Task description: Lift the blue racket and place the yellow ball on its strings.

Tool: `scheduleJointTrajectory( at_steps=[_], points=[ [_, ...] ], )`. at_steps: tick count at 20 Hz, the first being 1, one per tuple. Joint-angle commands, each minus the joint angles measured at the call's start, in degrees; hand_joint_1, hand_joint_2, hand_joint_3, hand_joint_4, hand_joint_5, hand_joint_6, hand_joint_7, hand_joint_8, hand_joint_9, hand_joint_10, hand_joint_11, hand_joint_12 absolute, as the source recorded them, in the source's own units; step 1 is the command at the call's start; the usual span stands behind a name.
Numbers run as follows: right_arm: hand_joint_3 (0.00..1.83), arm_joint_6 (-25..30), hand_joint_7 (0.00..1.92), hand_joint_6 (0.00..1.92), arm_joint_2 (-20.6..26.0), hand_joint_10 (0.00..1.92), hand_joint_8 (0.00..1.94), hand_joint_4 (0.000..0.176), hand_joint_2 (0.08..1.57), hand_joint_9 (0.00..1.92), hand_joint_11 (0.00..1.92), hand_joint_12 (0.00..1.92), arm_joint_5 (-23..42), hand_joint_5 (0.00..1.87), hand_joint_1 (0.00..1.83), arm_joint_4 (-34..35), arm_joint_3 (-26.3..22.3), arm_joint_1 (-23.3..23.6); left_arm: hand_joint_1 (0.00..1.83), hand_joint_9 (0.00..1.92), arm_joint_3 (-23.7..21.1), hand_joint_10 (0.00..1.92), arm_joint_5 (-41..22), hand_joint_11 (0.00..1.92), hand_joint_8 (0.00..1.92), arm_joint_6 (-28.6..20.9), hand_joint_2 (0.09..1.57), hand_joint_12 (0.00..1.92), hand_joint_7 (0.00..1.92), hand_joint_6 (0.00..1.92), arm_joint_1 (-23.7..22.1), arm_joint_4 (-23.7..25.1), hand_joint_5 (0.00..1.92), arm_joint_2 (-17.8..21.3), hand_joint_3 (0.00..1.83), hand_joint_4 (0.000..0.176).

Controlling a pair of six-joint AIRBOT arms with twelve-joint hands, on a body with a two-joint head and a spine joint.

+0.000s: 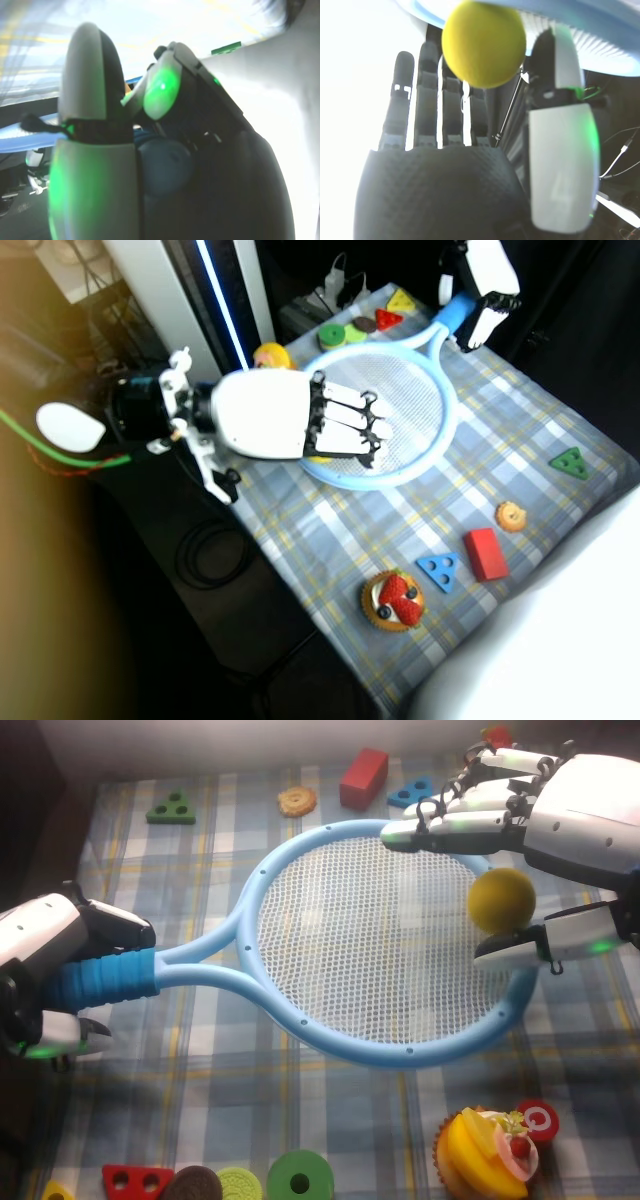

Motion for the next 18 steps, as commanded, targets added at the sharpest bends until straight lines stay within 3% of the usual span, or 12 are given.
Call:
scheduleJointTrajectory(
  at_steps=[1,2,3,7,10,11,12,13,15,16,17,18],
  points=[
    [0.00,0.20,0.21,0.00,0.08,0.00,0.00,0.078,0.99,0.25,0.00,0.85,6.16,0.14,0.76,1.80,0.19,0.94,1.83,1.38,0.27,1.92,-5.81,1.42,1.92,-0.68,1.16,1.92,1.06,1.92,-0.42,1.06,0.86,-0.18,0.00,0.176],
    [0.00,0.23,0.21,0.00,0.11,0.00,0.00,0.039,0.98,0.25,0.00,0.76,6.17,0.13,0.76,1.82,0.18,0.94,1.83,1.39,0.38,1.92,-5.63,1.42,1.92,-0.68,1.16,1.92,1.07,1.92,-0.41,1.01,0.87,-0.25,0.00,0.176],
    [0.00,0.28,0.19,0.00,0.16,0.00,0.00,0.060,0.99,0.21,0.00,0.67,6.20,0.10,0.74,1.85,0.17,0.94,1.83,1.39,0.54,1.92,-5.36,1.44,1.92,-0.68,1.16,1.92,1.08,1.92,-0.41,0.92,0.88,-0.35,0.00,0.176],
    [0.00,0.70,0.14,0.00,0.40,0.01,0.00,0.075,0.97,0.11,0.00,0.34,6.98,0.06,0.81,2.09,0.13,0.94,1.83,1.39,1.28,1.92,-4.20,1.54,1.92,-0.68,1.20,1.92,1.11,1.92,-0.41,0.62,0.86,-0.63,0.00,0.176],
    [0.00,1.05,0.11,0.01,0.75,0.01,0.00,0.065,0.97,0.07,0.00,0.11,8.33,0.07,0.87,2.50,-0.15,0.94,1.83,1.39,1.82,1.92,-3.37,1.44,1.92,-0.68,1.16,1.92,1.08,1.92,-0.43,0.49,0.84,-0.67,0.00,0.176],
    [0.00,1.05,0.13,0.01,4.42,0.01,0.01,0.069,0.97,0.09,0.02,0.12,19.40,0.07,0.89,7.10,-3.07,-0.69,1.83,1.41,2.76,1.92,-2.40,0.98,1.92,-0.67,1.05,1.45,1.07,1.92,-0.46,0.31,0.83,0.36,0.00,0.164],
    [0.00,1.05,0.13,0.00,4.61,0.01,0.01,0.082,0.98,0.09,0.02,0.13,19.97,0.07,0.89,7.38,-3.20,-0.86,1.80,1.41,2.76,1.92,-2.40,1.13,1.92,-0.67,1.12,1.15,1.07,1.92,-0.47,0.31,0.84,0.42,0.00,0.154],
    [0.00,1.05,0.14,0.00,5.07,0.01,0.01,0.082,0.98,0.10,0.02,0.13,21.72,0.07,0.89,8.35,-3.57,-1.44,1.62,1.38,2.81,1.92,-2.55,1.16,1.92,-0.67,1.17,1.77,1.10,1.92,-0.45,0.16,0.87,0.45,0.01,0.172],
    [0.00,1.05,0.15,0.00,5.08,0.00,0.00,0.101,1.00,0.09,0.00,0.11,21.73,0.05,0.86,8.40,-3.62,-1.66,1.31,1.13,2.85,1.92,-2.49,1.25,1.92,-0.67,1.10,1.91,0.90,1.92,-0.43,0.05,0.82,0.42,0.00,0.159],
    [0.01,1.05,0.15,0.00,5.11,0.00,0.00,0.107,1.01,0.08,0.00,0.10,21.80,0.04,0.83,8.41,-3.68,-1.70,1.27,1.04,2.86,1.92,-2.53,1.12,1.92,-0.67,1.06,1.92,0.81,1.92,-0.41,0.02,0.76,0.44,0.00,0.064],
    [0.00,1.05,0.16,0.00,5.15,0.01,0.01,0.105,1.00,0.10,0.01,0.11,21.95,0.05,0.85,8.41,-3.74,-1.74,1.18,0.76,2.82,1.92,-2.58,0.73,1.87,-0.67,1.04,1.92,0.60,1.70,-0.40,0.00,0.63,0.46,0.00,0.000],
    [0.00,1.05,0.15,0.00,5.19,0.00,0.00,0.111,1.00,0.09,0.00,0.08,22.15,0.06,0.84,8.41,-3.76,-1.80,1.06,0.54,2.75,1.65,-2.70,0.47,1.51,-0.67,1.15,1.75,0.48,1.32,-0.38,-0.01,0.79,0.50,0.00,0.001]
  ],
)
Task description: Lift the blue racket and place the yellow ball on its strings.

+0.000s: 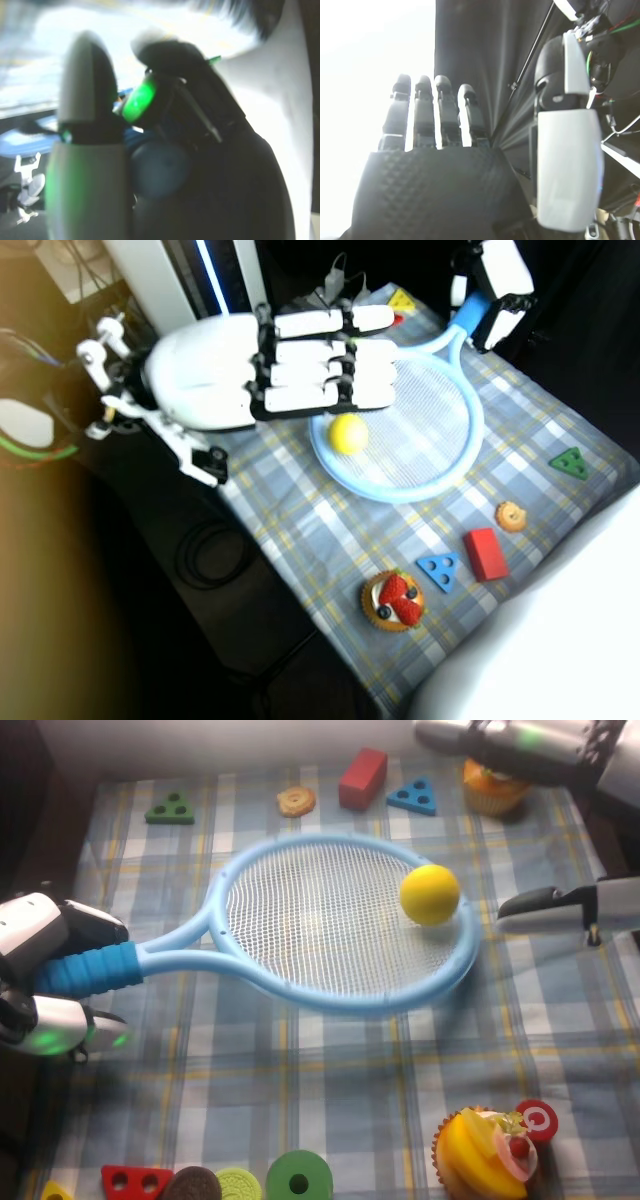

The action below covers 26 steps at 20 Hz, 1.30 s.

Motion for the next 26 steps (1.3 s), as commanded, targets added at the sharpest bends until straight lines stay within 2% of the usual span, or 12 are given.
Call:
scheduleJointTrajectory(
  at_steps=[1,3,5,8,15,16,17,19,23,24,25,26],
  points=[
    [0.00,0.02,0.16,0.01,0.21,0.01,0.01,0.104,1.00,0.10,0.02,0.08,7.26,0.08,0.84,3.08,0.01,0.43,1.04,0.47,-0.08,1.29,-6.54,0.35,1.16,-0.45,1.05,1.51,0.47,0.76,-0.50,0.69,0.66,0.25,0.00,0.000],
    [0.00,0.02,0.15,0.01,0.31,0.00,0.00,0.109,0.99,0.09,0.00,0.06,7.55,0.09,0.83,3.24,-0.03,0.22,0.97,0.40,-0.67,0.93,-7.63,0.25,0.56,-0.45,1.01,1.36,0.49,0.13,-0.35,0.74,0.61,0.74,0.00,0.025],
    [0.00,0.00,0.17,0.01,0.32,0.01,0.01,0.104,0.99,0.11,0.02,0.06,7.62,0.10,0.84,3.36,0.00,0.09,0.95,0.33,-1.37,0.68,-8.66,0.10,0.13,-0.45,0.94,1.27,0.50,0.01,-0.30,1.24,0.44,1.43,0.00,0.107],
    [0.00,-0.01,0.17,0.00,0.37,0.00,0.01,0.110,0.99,0.10,0.01,0.06,7.85,0.09,0.86,3.39,0.00,-0.02,0.92,0.39,-2.40,0.10,-9.71,0.02,0.00,-0.45,0.85,0.99,0.33,0.00,0.09,2.11,0.21,2.41,0.00,0.171],
    [0.00,-1.64,0.14,0.00,1.65,0.01,0.00,0.075,0.99,0.09,0.06,0.08,10.44,0.10,0.83,6.73,-0.67,-1.73,0.79,0.01,-6.30,0.00,-15.57,0.00,0.00,-0.56,0.81,0.03,0.00,0.00,2.44,3.10,0.00,5.32,0.00,0.176],
    [0.00,-2.35,0.14,0.00,2.09,0.01,0.00,0.088,0.99,0.11,0.05,0.08,11.13,0.09,0.85,7.63,-1.10,-2.29,0.75,0.00,-7.25,0.00,-17.77,0.00,0.00,-2.90,0.84,0.01,0.00,0.00,3.00,4.45,0.00,6.32,0.02,0.176],
    [0.00,-3.13,0.18,0.00,2.54,0.01,0.00,0.085,0.98,0.13,0.04,0.10,11.76,0.07,0.83,8.57,-1.54,-2.83,0.76,0.00,-7.63,0.00,-19.76,0.00,0.00,-7.45,0.85,0.00,0.00,0.00,3.80,6.43,0.00,7.46,0.02,0.147],
    [0.00,-5.03,0.13,0.00,3.79,0.00,0.00,0.086,0.97,0.12,0.05,0.11,13.77,0.07,0.79,11.15,-2.56,-4.43,0.84,0.00,-6.81,0.00,-23.71,0.00,0.00,-21.71,0.79,0.00,0.00,0.00,5.75,10.39,0.00,9.35,0.00,0.175],
    [0.00,-9.17,0.37,0.01,6.87,0.01,0.02,0.040,0.93,0.41,0.23,0.38,24.78,0.18,0.76,21.49,-5.84,-13.03,0.80,0.03,-1.09,0.01,-38.88,0.11,0.01,-55.53,0.84,0.05,0.04,0.00,11.72,14.18,0.00,9.72,0.01,0.171],
    [0.00,-9.28,0.42,0.00,6.90,0.00,0.01,0.017,0.94,0.46,0.17,0.61,27.61,0.20,0.78,23.99,-6.17,-15.37,0.80,0.06,-0.64,0.01,-43.19,0.02,0.01,-59.37,0.85,0.39,0.07,0.00,13.23,13.93,0.00,9.52,0.01,0.151],
    [0.00,-9.28,0.43,0.00,6.88,0.00,0.00,0.000,1.01,0.50,0.16,0.72,31.53,0.16,0.74,26.71,-6.56,-18.01,0.71,0.13,-0.59,0.02,-47.57,0.00,0.01,-61.67,0.90,0.66,0.12,0.00,14.70,13.41,0.01,9.52,0.02,0.053],
    [0.00,-9.28,0.43,0.00,6.48,0.00,0.00,0.000,1.07,0.51,0.17,0.71,35.86,0.13,0.69,29.10,-7.17,-20.31,0.63,0.17,-0.64,0.02,-52.52,0.00,0.00,-63.69,0.97,0.81,0.14,0.00,15.35,12.85,0.00,9.40,0.03,0.000]
  ],
)
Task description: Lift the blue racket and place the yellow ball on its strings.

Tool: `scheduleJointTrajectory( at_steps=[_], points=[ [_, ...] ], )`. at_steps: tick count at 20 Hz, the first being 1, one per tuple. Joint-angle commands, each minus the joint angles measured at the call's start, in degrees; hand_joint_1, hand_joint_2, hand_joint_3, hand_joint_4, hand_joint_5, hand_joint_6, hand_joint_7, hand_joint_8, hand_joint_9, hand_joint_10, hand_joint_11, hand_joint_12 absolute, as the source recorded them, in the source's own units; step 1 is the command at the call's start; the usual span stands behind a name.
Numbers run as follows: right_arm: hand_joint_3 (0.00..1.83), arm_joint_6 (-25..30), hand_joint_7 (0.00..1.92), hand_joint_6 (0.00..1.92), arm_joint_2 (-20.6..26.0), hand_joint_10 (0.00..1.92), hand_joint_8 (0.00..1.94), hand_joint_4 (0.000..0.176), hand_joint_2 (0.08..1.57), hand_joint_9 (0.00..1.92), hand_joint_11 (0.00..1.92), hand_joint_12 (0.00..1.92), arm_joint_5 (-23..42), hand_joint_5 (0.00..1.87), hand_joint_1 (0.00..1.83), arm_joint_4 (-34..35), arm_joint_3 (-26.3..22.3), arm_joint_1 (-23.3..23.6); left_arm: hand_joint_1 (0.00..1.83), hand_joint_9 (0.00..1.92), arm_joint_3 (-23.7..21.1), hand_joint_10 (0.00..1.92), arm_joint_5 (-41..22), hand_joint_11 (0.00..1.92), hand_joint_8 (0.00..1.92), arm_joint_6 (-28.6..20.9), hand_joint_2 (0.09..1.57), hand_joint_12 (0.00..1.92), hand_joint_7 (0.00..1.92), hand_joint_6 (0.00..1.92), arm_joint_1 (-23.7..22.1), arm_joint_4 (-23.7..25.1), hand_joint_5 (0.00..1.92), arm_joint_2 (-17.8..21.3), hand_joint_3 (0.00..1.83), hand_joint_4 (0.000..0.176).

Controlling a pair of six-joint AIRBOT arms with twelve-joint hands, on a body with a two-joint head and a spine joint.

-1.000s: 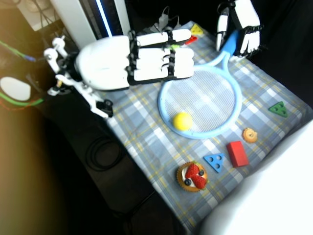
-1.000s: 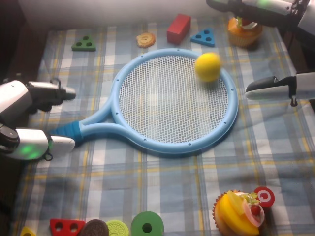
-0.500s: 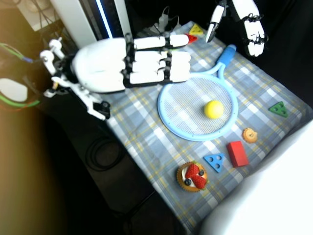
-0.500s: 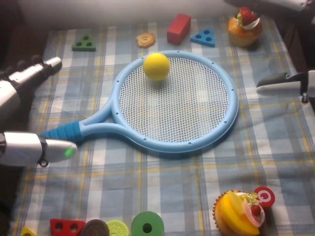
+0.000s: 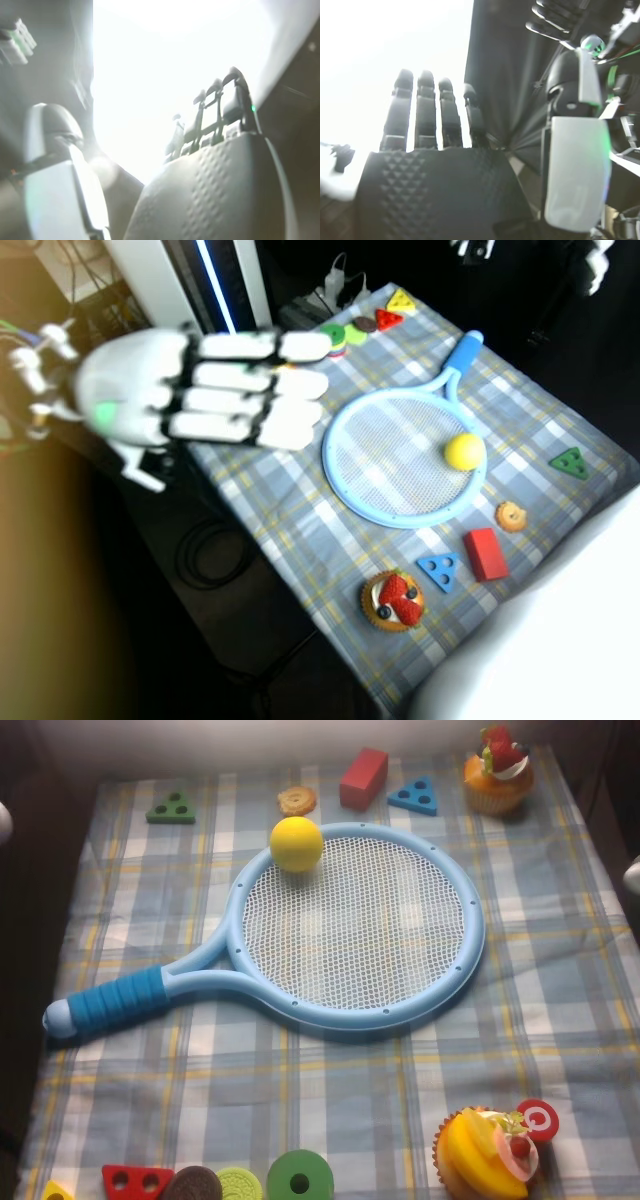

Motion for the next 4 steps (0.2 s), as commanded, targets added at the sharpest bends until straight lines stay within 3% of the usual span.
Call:
scheduleJointTrajectory(
  at_steps=[1,2,3,4],
  points=[
    [0.00,0.05,0.38,0.00,-0.61,0.00,0.00,0.002,1.17,0.45,0.17,0.55,13.97,0.12,0.69,0.97,-0.51,-0.16,0.32,0.18,0.30,0.01,-13.42,0.00,0.00,-2.41,1.18,0.54,0.15,0.02,-0.44,-0.28,0.08,-0.56,0.05,0.065],
    [0.00,0.07,0.37,0.00,-0.95,0.00,0.00,0.035,1.17,0.43,0.18,0.41,15.42,0.14,0.80,1.47,-0.64,-0.68,0.18,0.20,0.76,0.01,-15.38,0.00,0.01,-4.70,1.24,0.43,0.20,0.02,-0.42,-0.24,0.14,-1.19,0.03,0.059],
    [0.02,0.20,0.22,0.00,-1.53,0.00,0.00,0.032,1.24,0.20,0.04,0.22,16.53,0.11,0.84,2.25,-0.78,-1.01,0.13,0.16,2.11,0.00,-16.82,0.00,0.00,-9.63,1.28,0.18,0.19,0.06,-0.41,0.26,0.28,-2.63,0.02,0.044],
    [0.01,0.21,0.18,0.02,-1.71,0.00,0.00,0.031,1.23,0.14,0.02,0.18,16.53,0.28,0.94,1.73,-0.79,-0.88,0.10,0.07,2.96,0.00,-16.83,0.00,0.00,-11.58,1.31,0.04,0.11,0.04,-0.79,0.55,0.26,-3.40,0.02,0.031]
  ],
)
